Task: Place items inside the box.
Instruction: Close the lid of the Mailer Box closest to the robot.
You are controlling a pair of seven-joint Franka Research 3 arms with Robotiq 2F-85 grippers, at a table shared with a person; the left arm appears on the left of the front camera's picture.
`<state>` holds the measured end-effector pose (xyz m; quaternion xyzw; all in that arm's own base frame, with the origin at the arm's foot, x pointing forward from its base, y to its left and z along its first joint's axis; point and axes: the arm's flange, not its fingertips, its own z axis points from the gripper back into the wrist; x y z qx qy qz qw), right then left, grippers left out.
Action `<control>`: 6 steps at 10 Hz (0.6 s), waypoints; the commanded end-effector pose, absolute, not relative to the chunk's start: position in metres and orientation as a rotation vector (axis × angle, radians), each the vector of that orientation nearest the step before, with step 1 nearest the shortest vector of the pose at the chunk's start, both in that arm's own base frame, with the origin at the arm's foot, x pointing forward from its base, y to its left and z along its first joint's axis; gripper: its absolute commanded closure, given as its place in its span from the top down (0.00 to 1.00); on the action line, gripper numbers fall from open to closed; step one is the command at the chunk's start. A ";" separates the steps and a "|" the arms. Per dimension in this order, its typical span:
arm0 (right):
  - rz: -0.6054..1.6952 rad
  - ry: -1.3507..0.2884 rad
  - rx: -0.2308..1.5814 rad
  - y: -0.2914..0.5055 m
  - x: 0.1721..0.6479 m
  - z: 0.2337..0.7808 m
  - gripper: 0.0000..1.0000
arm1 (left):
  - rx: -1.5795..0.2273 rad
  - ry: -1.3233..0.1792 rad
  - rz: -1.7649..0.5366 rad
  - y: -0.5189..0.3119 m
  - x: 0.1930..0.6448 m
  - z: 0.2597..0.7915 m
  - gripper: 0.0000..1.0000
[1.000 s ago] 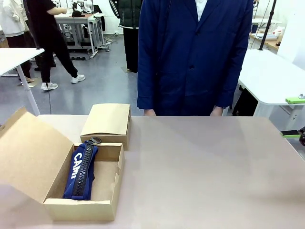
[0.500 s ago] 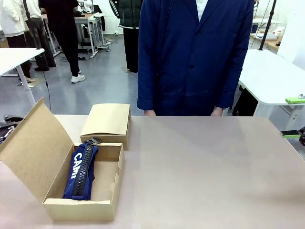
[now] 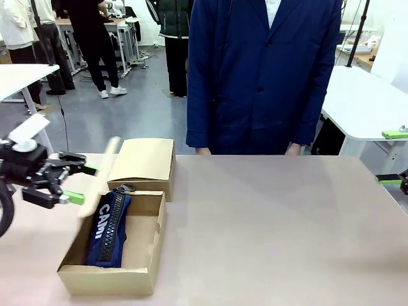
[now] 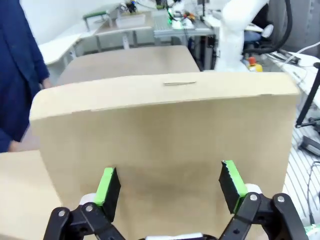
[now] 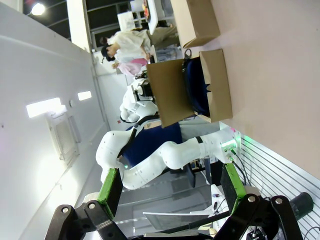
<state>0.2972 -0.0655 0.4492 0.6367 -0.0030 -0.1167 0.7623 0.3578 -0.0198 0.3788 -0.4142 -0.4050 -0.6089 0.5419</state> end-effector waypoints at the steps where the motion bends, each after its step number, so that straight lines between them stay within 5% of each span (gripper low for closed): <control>1: -0.268 -0.003 1.410 -0.064 0.298 0.455 1.00 | -0.971 -0.859 -1.456 -0.082 0.250 0.344 1.00; 6: -0.268 -0.003 1.410 -0.064 0.298 0.455 1.00 | -0.836 -0.703 -1.569 -0.113 0.223 0.302 1.00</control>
